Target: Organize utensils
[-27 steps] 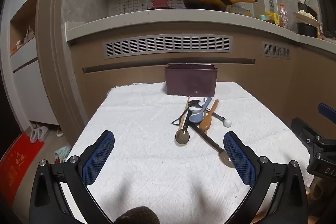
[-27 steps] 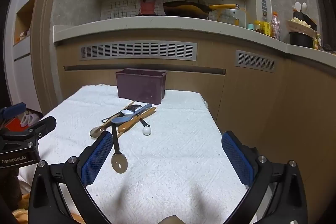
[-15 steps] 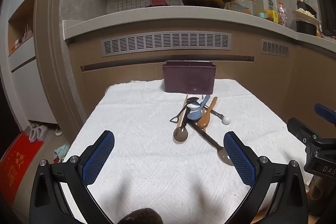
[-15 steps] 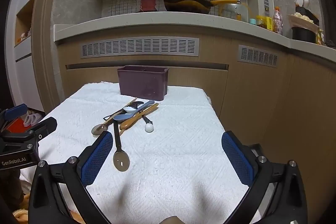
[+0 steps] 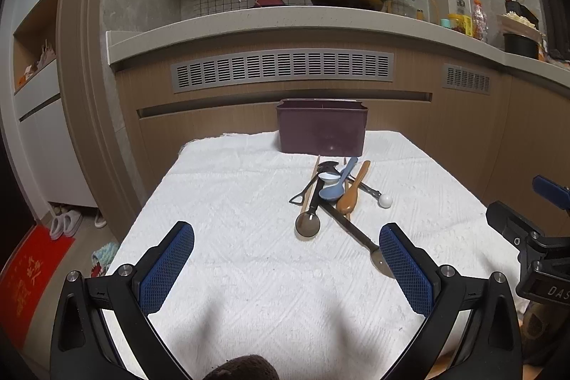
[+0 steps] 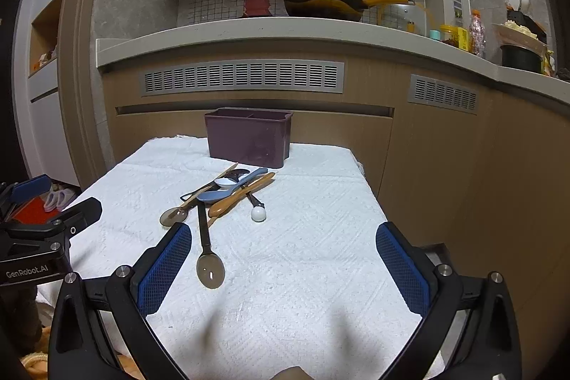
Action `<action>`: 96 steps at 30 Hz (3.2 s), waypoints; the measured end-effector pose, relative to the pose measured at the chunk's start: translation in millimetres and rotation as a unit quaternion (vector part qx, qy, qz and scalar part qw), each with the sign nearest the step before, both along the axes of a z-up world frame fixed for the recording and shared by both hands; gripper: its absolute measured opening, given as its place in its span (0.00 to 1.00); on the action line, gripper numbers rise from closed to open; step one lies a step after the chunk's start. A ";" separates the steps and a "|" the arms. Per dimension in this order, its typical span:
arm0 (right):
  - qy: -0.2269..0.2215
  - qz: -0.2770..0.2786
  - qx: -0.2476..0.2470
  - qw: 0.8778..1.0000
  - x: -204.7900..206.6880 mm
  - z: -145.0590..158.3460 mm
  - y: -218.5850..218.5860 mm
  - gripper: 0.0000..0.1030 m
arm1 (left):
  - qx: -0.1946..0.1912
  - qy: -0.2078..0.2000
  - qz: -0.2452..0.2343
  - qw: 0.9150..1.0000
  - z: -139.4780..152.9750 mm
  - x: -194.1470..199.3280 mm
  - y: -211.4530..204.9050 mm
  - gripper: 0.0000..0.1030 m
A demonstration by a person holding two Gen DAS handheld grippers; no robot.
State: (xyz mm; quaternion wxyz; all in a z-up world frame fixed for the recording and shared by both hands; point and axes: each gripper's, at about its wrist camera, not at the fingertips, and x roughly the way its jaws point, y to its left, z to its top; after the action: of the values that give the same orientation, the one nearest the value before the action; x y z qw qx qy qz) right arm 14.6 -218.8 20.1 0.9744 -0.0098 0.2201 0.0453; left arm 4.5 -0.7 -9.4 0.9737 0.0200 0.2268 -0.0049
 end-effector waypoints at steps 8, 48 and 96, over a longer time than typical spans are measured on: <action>0.000 0.000 0.000 1.000 -0.8 -0.5 0.4 1.00 | 0.000 0.000 0.000 1.000 0.9 -0.4 -0.3 1.00; 0.009 -0.008 0.002 1.000 0.9 1.1 -2.7 1.00 | 0.002 0.003 -0.001 1.000 -1.3 -1.5 0.9 1.00; 0.103 0.053 -0.104 0.988 238.3 -42.6 21.0 0.89 | 0.053 0.146 -0.217 0.964 -40.7 244.9 -33.7 1.00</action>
State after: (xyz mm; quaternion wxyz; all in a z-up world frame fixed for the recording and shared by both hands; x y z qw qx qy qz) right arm 252.8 -197.7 -22.6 0.9363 -0.1178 0.3221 0.0749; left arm 249.4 -34.4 -50.1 0.9033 0.1196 0.3562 -0.2070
